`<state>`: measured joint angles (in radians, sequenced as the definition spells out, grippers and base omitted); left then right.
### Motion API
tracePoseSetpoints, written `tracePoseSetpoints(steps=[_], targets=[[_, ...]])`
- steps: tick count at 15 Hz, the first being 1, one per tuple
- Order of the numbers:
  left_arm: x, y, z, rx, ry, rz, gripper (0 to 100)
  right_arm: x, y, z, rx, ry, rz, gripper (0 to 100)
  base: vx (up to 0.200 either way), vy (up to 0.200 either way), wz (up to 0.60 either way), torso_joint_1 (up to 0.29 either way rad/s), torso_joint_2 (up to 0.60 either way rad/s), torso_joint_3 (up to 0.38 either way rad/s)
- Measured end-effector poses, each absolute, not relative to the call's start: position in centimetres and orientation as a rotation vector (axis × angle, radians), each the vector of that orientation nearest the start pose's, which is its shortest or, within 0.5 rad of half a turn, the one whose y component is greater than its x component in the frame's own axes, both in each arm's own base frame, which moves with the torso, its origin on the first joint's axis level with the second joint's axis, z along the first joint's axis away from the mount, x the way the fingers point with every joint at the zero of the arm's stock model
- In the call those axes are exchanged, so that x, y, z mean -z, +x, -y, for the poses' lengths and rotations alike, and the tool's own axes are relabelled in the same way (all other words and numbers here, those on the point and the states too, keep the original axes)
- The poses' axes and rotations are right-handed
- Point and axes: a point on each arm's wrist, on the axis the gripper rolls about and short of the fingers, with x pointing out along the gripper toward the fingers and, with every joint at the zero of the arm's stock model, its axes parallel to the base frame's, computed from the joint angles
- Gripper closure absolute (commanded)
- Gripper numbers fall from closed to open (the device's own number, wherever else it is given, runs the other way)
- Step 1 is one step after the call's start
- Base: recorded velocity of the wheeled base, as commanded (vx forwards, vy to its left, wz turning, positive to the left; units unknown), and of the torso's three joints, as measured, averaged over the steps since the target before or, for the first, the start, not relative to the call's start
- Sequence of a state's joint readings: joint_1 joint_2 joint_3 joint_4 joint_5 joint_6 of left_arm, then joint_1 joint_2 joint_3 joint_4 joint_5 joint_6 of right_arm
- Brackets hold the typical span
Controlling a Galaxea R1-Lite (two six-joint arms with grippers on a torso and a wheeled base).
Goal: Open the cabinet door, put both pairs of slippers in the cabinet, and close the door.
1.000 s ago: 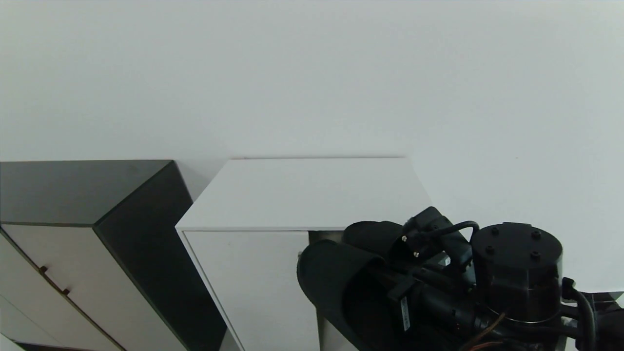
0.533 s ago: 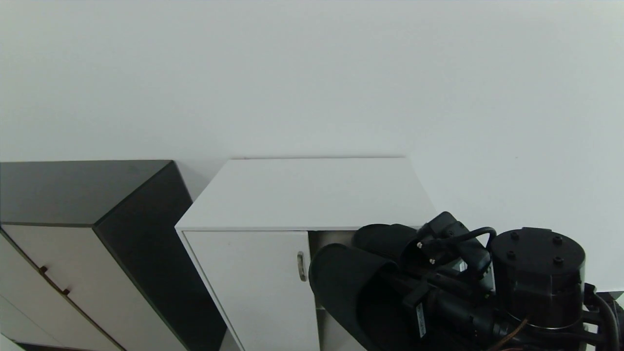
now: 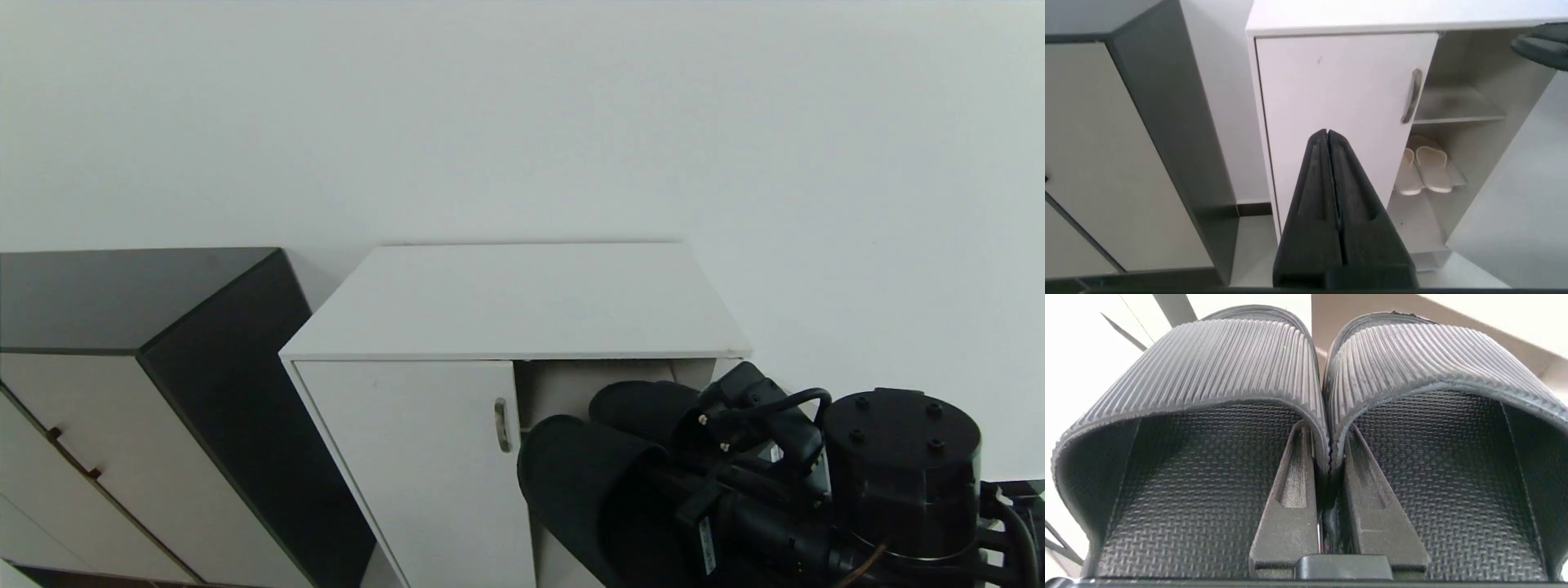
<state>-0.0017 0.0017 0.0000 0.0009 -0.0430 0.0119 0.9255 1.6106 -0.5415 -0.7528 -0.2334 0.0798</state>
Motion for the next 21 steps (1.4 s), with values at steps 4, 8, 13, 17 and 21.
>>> tracePoseSetpoints(steps=[4, 8, 13, 17, 21], targets=[[-7.55, -2.27, 0.08, 0.039, 0.011, -0.002, 100, -15.04, 15.94, -20.35, -0.676, -0.107, -0.298, 100, 0.000, 0.000, 0.00, -0.217, 0.54, 0.312], [-7.55, -2.27, 0.08, 0.039, 0.010, -0.002, 100, -15.01, 15.94, -20.38, -0.677, -0.109, -0.299, 100, 0.000, 0.000, 0.00, -0.194, 0.52, 0.312], [-7.55, -2.27, 0.08, 0.039, 0.011, -0.002, 100, -14.81, 15.93, -20.38, -0.677, -0.113, -0.305, 100, 0.000, 0.000, 0.00, -0.166, 0.49, 0.320], [-7.55, -2.27, 0.08, 0.039, 0.011, -0.002, 100, -14.73, 15.85, -20.48, -0.682, -0.126, -0.304, 100, 0.000, 0.000, 0.00, -0.133, 0.47, 0.339], [-7.54, -2.27, 0.08, 0.039, 0.010, -0.002, 100, -14.63, 15.86, -20.56, -0.684, -0.128, -0.306, 100, 0.000, 0.000, 0.00, -0.094, 0.46, 0.360]])
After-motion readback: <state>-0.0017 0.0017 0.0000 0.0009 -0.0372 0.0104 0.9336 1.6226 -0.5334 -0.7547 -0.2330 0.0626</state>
